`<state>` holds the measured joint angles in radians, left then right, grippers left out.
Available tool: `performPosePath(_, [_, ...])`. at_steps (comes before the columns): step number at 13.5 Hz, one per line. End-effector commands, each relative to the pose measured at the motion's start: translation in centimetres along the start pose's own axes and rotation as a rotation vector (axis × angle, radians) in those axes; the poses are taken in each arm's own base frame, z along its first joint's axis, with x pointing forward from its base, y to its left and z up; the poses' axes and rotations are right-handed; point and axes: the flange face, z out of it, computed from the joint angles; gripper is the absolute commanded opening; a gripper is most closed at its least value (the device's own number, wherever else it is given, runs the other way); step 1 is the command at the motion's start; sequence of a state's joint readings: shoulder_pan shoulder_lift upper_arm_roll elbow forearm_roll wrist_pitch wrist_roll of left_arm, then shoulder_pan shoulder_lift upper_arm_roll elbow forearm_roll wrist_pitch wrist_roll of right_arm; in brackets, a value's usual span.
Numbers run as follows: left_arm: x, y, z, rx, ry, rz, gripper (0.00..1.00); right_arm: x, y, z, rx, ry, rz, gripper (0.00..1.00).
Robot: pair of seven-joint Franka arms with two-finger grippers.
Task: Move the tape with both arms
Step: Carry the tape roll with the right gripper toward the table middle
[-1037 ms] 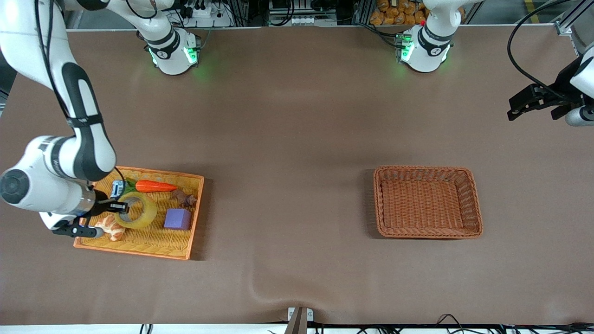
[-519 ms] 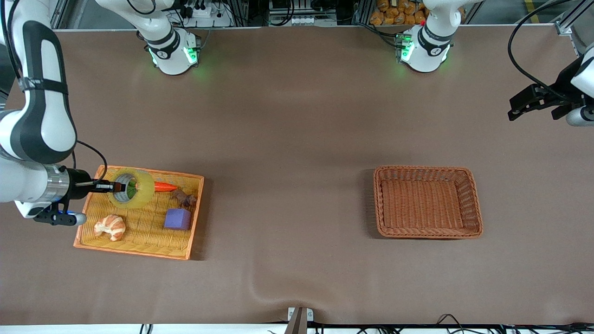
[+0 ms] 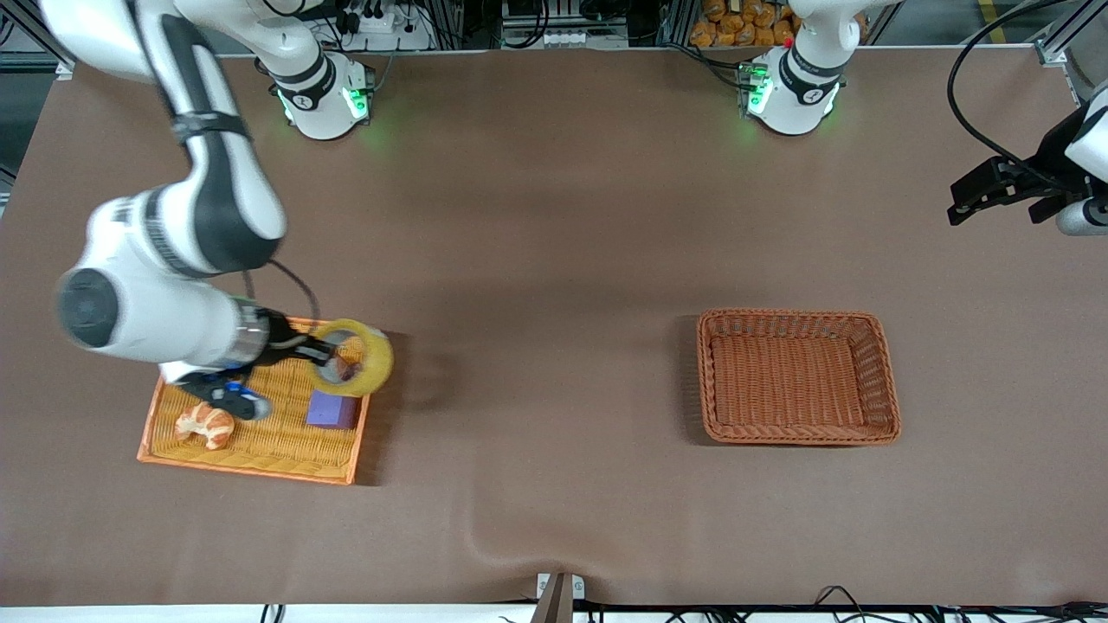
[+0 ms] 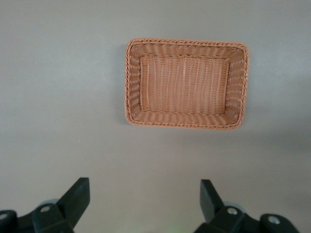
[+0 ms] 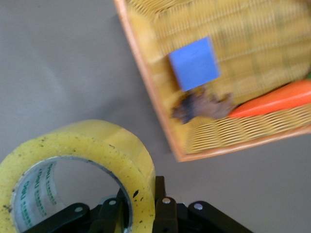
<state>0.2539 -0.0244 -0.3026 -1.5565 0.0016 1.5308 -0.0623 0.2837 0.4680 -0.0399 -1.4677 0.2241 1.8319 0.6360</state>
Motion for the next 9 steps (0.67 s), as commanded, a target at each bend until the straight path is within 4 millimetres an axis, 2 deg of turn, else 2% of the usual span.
performPosePath(1, [0.0,-0.2,-0.3,-0.012,-0.007,0.020,1.00,-1.7,-4.2,3.1,0.032,0.042,0.126,0.09])
performPosePath(4, [0.1,-0.2,-0.2,-0.014,-0.008,0.020,1.00,-4.6,-9.5,8.6,0.054,0.091,0.181,0.09])
performPosePath(5, [0.1,-0.1,-0.2,-0.016,-0.010,0.020,1.00,-6.1,-11.5,10.9,0.061,0.104,0.180,0.09])
performPosePath(9, [0.2,-0.3,-0.1,-0.015,-0.011,0.020,1.00,-11.6,-17.0,18.3,0.075,0.237,0.169,0.08])
